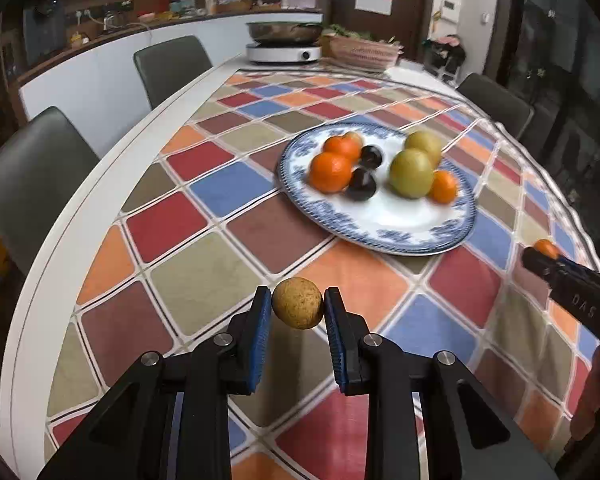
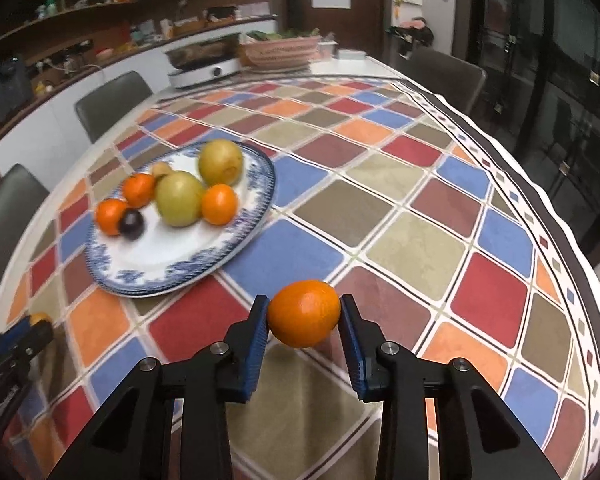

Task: Organize fruits
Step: 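Grasp a small tan fruit with the left gripper while the right gripper grasps a tangerine, then carry the tan fruit and tangerine onto the plate and open both grippers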

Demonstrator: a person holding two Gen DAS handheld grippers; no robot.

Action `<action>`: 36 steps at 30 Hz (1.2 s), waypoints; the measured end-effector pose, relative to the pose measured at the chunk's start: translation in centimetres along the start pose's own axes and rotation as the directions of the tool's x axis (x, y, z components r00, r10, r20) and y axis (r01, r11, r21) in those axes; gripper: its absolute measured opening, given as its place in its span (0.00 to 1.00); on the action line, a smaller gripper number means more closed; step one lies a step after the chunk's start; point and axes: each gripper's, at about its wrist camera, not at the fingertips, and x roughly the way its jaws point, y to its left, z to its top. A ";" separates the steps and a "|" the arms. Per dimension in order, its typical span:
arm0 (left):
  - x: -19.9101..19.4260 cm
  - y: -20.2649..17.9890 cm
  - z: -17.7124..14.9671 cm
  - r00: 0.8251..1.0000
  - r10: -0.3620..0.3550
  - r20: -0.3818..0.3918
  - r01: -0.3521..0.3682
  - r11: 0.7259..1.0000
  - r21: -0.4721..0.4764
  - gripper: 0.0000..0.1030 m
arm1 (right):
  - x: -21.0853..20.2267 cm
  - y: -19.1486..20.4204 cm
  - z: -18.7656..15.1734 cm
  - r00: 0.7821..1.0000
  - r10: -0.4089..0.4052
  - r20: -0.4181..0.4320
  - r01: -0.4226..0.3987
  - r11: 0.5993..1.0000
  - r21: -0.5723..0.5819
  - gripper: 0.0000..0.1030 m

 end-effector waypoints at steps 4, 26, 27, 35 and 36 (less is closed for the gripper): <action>-1.1 -0.4 0.1 0.999 -0.033 0.021 0.033 0.999 0.009 0.27 | -1.6 0.6 0.0 0.998 0.067 0.018 -0.067 0.997 -0.031 0.35; -5.6 -3.0 2.5 0.987 -0.131 0.099 0.119 0.986 0.115 0.27 | -7.0 3.0 1.1 0.948 0.313 0.059 -0.299 0.939 -0.168 0.35; -5.7 -3.2 2.8 0.986 -0.136 0.101 0.123 0.985 0.124 0.27 | -7.0 3.0 1.2 0.946 0.320 0.055 -0.306 0.936 -0.173 0.35; -5.5 -4.1 4.8 0.982 -0.156 0.106 0.137 0.976 0.169 0.27 | -6.6 3.4 3.2 0.937 0.346 0.041 -0.328 0.916 -0.233 0.35; -5.4 -4.2 5.1 0.982 -0.159 0.104 0.139 0.975 0.174 0.27 | -6.5 3.4 3.5 0.937 0.346 0.043 -0.327 0.914 -0.242 0.35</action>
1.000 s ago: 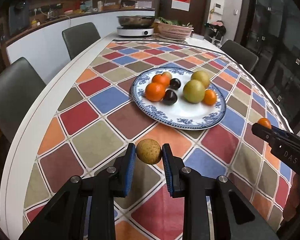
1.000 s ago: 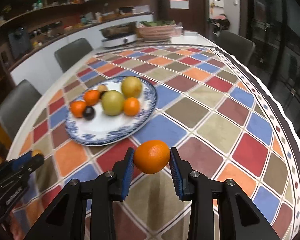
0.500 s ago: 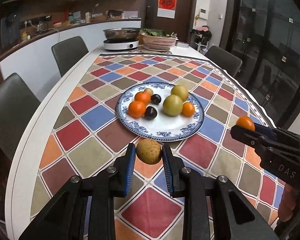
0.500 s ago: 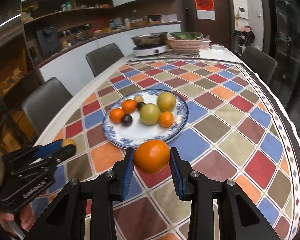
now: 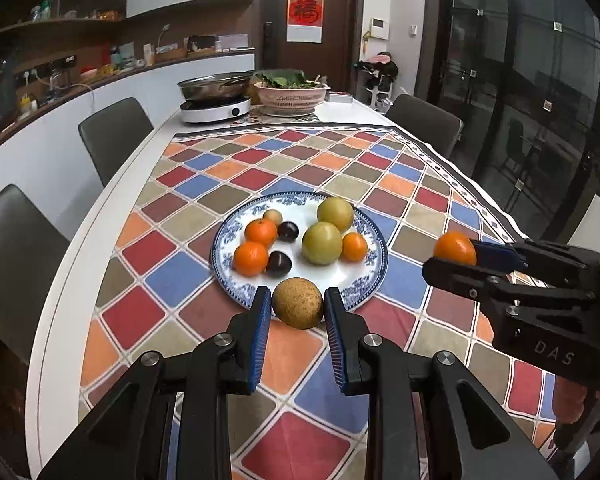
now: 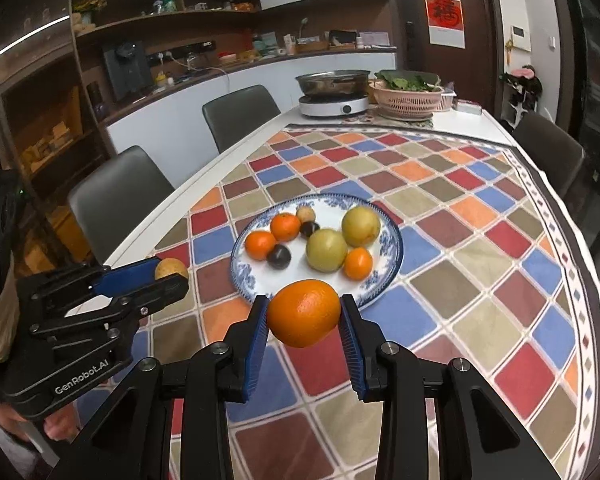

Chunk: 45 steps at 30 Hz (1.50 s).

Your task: Organize fruits

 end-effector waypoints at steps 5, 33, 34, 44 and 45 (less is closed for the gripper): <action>1.0 0.1 1.7 1.000 -0.011 0.010 0.010 0.999 0.031 0.27 | 0.8 -0.4 1.5 1.000 -0.006 0.004 0.006 1.000 -0.028 0.35; 13.2 2.6 5.0 0.987 -0.119 -0.107 0.133 0.981 0.139 0.27 | 11.9 -2.3 2.5 0.983 0.042 -0.176 -0.041 0.999 0.011 0.35; 13.5 2.6 5.0 0.986 -0.119 -0.113 0.134 0.981 0.143 0.27 | 12.2 -2.3 2.4 0.983 0.043 -0.181 -0.041 0.999 0.014 0.35; 13.5 2.8 5.1 0.990 -0.086 -0.112 0.102 0.984 0.148 0.41 | 13.1 -2.9 2.1 0.980 0.044 -0.194 -0.036 0.998 0.048 0.43; 13.2 2.8 5.1 0.991 -0.068 -0.111 0.084 0.986 0.145 0.41 | 12.9 -2.9 2.2 0.982 0.040 -0.187 -0.031 0.998 0.051 0.43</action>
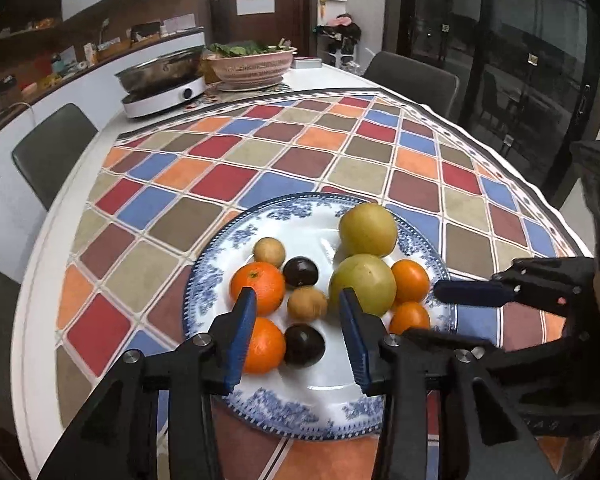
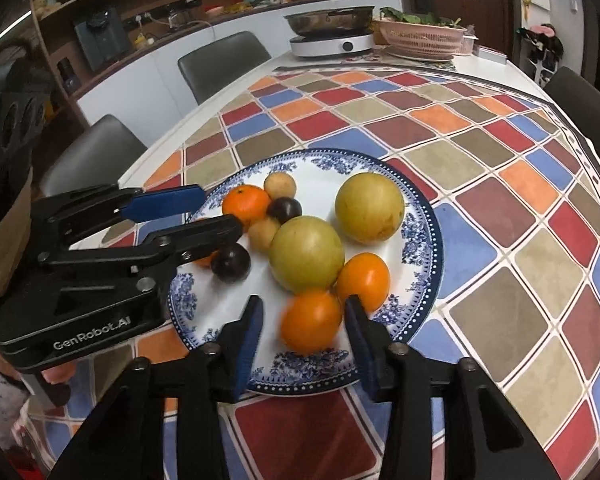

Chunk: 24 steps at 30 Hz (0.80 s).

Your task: Organize fruits

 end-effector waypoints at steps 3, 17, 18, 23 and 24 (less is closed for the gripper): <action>-1.1 0.0 -0.3 1.000 0.025 0.005 -0.025 1.000 -0.017 0.41 | -1.0 0.1 -0.2 0.999 -0.026 0.025 0.026 1.000 0.000 0.43; -10.2 -2.6 -2.9 0.983 0.151 0.108 -0.138 0.983 -0.120 0.55 | -9.2 0.9 -2.5 0.978 -0.114 0.175 0.109 0.993 0.034 0.48; -10.9 -2.9 -3.2 0.981 0.155 0.119 -0.139 0.982 -0.129 0.61 | -9.9 1.1 -2.7 0.974 -0.123 0.191 0.119 0.992 0.032 0.48; -14.5 -4.3 -4.7 0.959 0.221 0.175 -0.196 0.969 -0.153 0.81 | -13.7 1.8 -4.3 0.953 -0.157 0.257 0.148 0.988 0.053 0.59; -15.1 -4.5 -5.1 0.955 0.235 0.181 -0.207 0.965 -0.160 0.87 | -14.5 2.0 -4.7 0.948 -0.166 0.271 0.156 0.986 0.057 0.60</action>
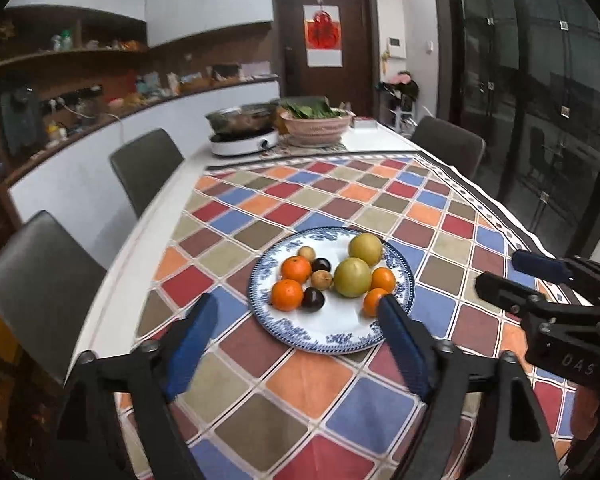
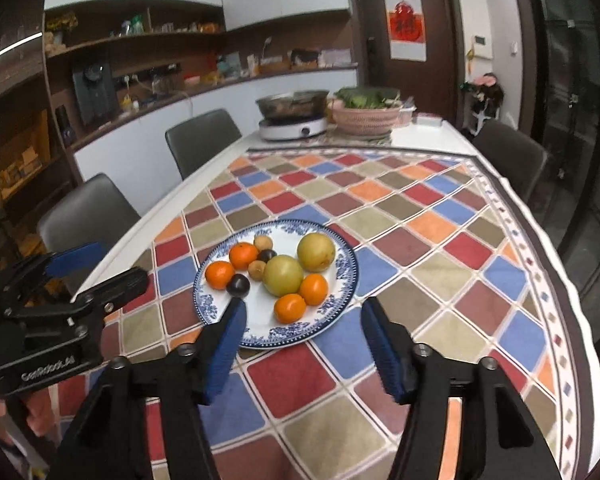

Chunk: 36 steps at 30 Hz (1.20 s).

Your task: Organize fruits

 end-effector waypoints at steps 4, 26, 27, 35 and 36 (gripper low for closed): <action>-2.7 -0.3 -1.1 0.999 0.034 0.022 -0.033 0.999 -0.016 0.94 | -2.4 0.4 -1.1 0.999 -0.024 0.025 0.024 1.000 -0.017 0.61; -11.5 -2.0 -6.0 0.994 0.072 0.077 -0.071 0.997 -0.020 1.00 | -11.4 1.4 -6.7 0.991 -0.088 0.096 0.091 0.995 -0.032 0.78; -11.7 -2.0 -6.0 0.994 0.074 0.081 -0.073 0.997 -0.022 1.00 | -11.6 1.4 -6.8 0.991 -0.088 0.098 0.092 0.995 -0.033 0.78; -13.7 -2.3 -6.2 0.989 0.082 0.119 -0.079 0.996 -0.027 1.00 | -13.0 1.8 -7.4 0.991 -0.073 0.112 0.077 0.996 -0.037 0.78; -13.9 -2.3 -6.3 0.989 0.083 0.122 -0.081 0.996 -0.027 1.00 | -13.2 1.8 -7.5 0.991 -0.072 0.114 0.077 0.996 -0.037 0.78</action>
